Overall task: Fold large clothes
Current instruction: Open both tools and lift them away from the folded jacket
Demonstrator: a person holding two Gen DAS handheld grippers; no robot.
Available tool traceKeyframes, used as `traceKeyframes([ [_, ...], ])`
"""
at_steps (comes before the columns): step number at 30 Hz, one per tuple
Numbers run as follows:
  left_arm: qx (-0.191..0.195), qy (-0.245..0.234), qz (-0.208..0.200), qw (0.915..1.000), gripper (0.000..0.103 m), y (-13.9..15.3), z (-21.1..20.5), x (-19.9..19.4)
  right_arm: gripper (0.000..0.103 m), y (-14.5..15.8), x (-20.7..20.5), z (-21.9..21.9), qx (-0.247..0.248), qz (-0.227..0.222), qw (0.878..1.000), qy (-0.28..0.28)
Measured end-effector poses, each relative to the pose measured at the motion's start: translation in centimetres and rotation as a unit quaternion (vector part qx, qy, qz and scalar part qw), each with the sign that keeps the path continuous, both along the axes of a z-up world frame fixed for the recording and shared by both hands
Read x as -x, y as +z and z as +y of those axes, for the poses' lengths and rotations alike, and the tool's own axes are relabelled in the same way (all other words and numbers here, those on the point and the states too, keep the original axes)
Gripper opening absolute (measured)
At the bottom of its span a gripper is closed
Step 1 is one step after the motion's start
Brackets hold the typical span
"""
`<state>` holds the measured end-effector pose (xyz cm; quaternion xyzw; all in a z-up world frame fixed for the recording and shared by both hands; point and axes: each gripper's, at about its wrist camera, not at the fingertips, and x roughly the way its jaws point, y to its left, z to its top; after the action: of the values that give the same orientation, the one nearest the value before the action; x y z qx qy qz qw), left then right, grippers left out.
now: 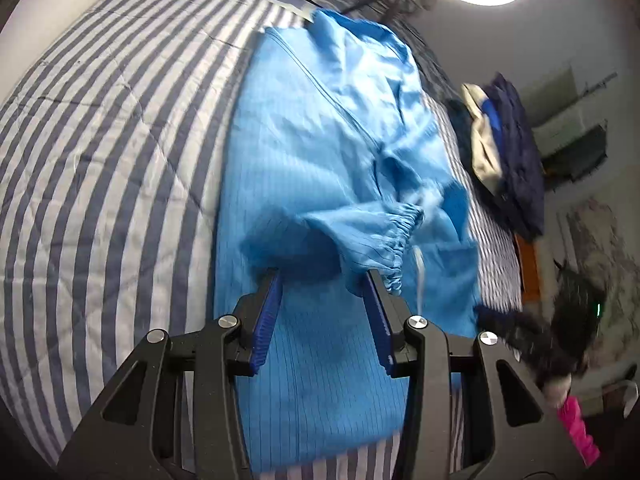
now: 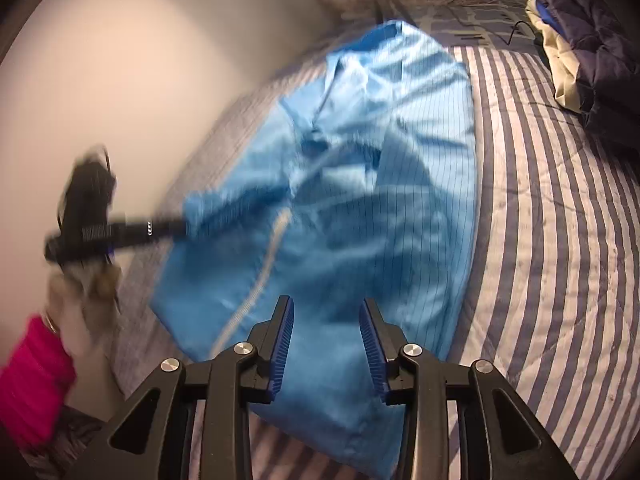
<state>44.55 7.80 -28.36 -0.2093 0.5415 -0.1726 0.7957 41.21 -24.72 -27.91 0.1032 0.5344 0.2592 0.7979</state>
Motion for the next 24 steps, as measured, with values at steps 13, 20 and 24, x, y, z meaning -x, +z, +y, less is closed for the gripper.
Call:
traceKeyframes([
  [13,0.015,0.064,-0.042,0.9969,0.042,2.2,4.5,-0.7,0.051,-0.4,1.3,-3.7,-0.004,0.003,0.999,-0.05],
  [20,0.002,-0.014,-0.009,0.9999,0.042,0.0,1.2,1.1,0.051,-1.6,0.2,-4.7,-0.016,0.024,0.996,-0.079],
  [24,-0.023,-0.033,-0.003,0.9992,0.042,-1.2,-0.4,1.5,0.043,-2.1,0.3,-4.9,-0.026,0.034,0.995,-0.088],
])
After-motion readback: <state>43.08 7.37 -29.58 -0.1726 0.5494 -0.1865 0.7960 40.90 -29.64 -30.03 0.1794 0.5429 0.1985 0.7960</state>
